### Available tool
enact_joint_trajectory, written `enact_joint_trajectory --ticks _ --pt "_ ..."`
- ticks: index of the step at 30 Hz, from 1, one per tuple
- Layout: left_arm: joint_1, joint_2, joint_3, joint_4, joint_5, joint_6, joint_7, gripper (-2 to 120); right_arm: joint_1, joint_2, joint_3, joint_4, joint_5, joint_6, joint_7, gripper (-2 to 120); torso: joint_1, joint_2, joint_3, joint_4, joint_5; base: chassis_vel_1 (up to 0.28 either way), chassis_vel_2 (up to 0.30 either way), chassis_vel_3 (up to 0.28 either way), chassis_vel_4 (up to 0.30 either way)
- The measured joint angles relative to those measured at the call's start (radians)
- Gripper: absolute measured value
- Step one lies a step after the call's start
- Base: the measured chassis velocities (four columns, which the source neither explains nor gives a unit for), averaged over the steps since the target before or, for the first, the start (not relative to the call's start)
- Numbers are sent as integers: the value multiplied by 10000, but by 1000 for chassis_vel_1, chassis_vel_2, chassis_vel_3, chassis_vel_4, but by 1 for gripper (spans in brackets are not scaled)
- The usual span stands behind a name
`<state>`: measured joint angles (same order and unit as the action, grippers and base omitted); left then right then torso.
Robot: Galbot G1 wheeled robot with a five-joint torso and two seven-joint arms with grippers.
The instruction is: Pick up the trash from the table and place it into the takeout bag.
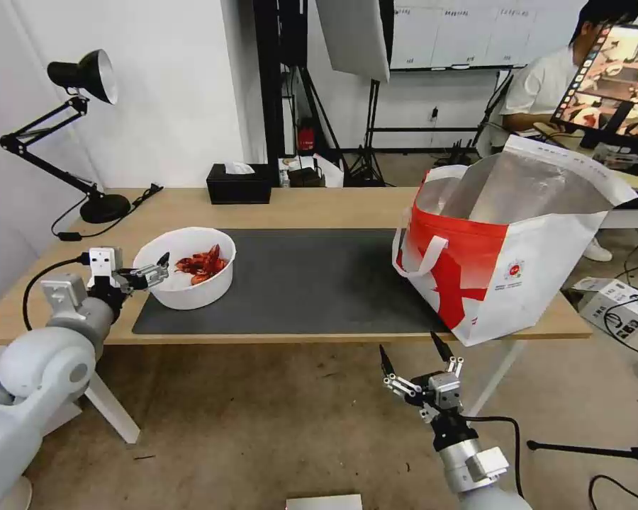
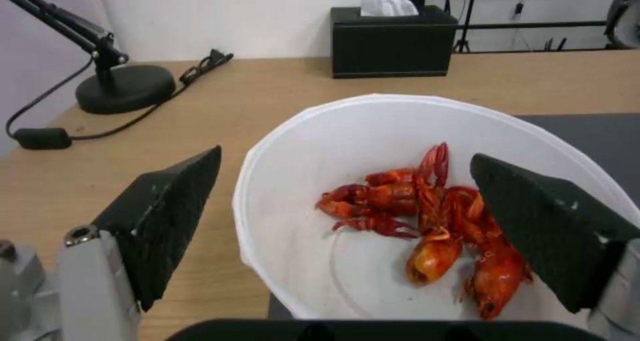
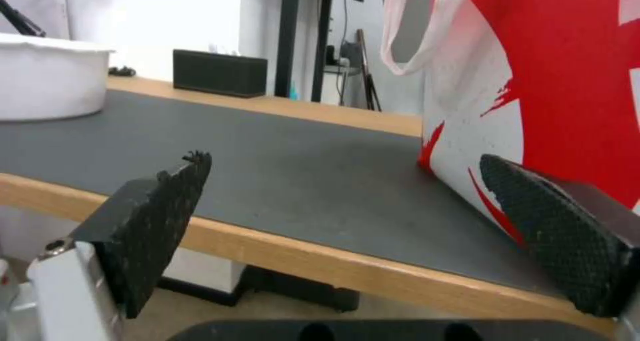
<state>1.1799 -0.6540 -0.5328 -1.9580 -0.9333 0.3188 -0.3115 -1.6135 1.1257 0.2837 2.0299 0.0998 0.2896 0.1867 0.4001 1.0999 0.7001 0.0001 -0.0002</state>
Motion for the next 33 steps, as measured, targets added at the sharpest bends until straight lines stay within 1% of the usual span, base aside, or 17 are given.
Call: enact_joint_trajectory --ticks 6,10,13,14,15,17,18,21,22,24,25,30,33 --pt "-38 -51 0 95 -231 92 0 100 11 -26 -13 -15 -27 -82 19 100 -1 0 0 -1 1 0 0 0 0" --pt "-151 -22 -2 179 -624 236 0 100 11 -28 -13 -16 -28 -84 22 100 -1 0 0 0 0 0 0 0 0" --pt "-561 111 196 444 -1358 577 -2 100 10 -29 -12 -16 -28 -84 26 100 -1 0 0 0 1 0 0 0 0" --pt "-561 111 196 444 -1358 577 -2 100 10 -29 -12 -16 -28 -84 26 100 -1 0 0 0 1 0 0 0 0" --pt "-811 176 396 614 -1649 697 -52 100 10 -29 -12 -16 -28 -84 27 100 -1 1 0 0 1 0 0 0 0" --pt "-1313 285 863 958 -2150 1008 -246 100 9 -29 -11 -16 -28 -84 28 100 -1 1 0 -1 2 0 0 0 0" --pt "-1313 285 863 958 -2150 1008 -246 100 9 -29 -11 -16 -28 -84 28 100 -1 1 0 -1 2 0 0 0 0" --pt "-2027 339 1444 1533 -2718 1633 -789 100 7 -29 -9 -16 -28 -84 29 100 -1 0 0 -3 2 0 0 0 0" --pt "-2027 339 1444 1533 -2718 1633 -789 100 7 -29 -9 -16 -28 -84 29 100 -1 0 0 -3 2 0 0 0 0" --pt "-2260 302 1539 1842 -3037 1978 -1263 100 5 -29 -9 -16 -27 -84 29 100 0 1 0 0 2 0 0 0 0" --pt "-2373 268 1587 1989 -3148 2076 -1387 100 6 -29 -9 -16 -26 -84 29 100 -1 1 -1 1 2 0 0 0 0" --pt "-2556 229 1663 2199 -3571 2312 -1581 100 5 -29 -9 -16 -25 -84 29 100 -1 1 -1 -1 0 0 0 0 0" --pt "-2787 166 1724 2312 -4214 2498 -1845 100 4 -28 -8 -15 -23 -84 29 100 -1 1 -1 -1 3 0 0 0 0"
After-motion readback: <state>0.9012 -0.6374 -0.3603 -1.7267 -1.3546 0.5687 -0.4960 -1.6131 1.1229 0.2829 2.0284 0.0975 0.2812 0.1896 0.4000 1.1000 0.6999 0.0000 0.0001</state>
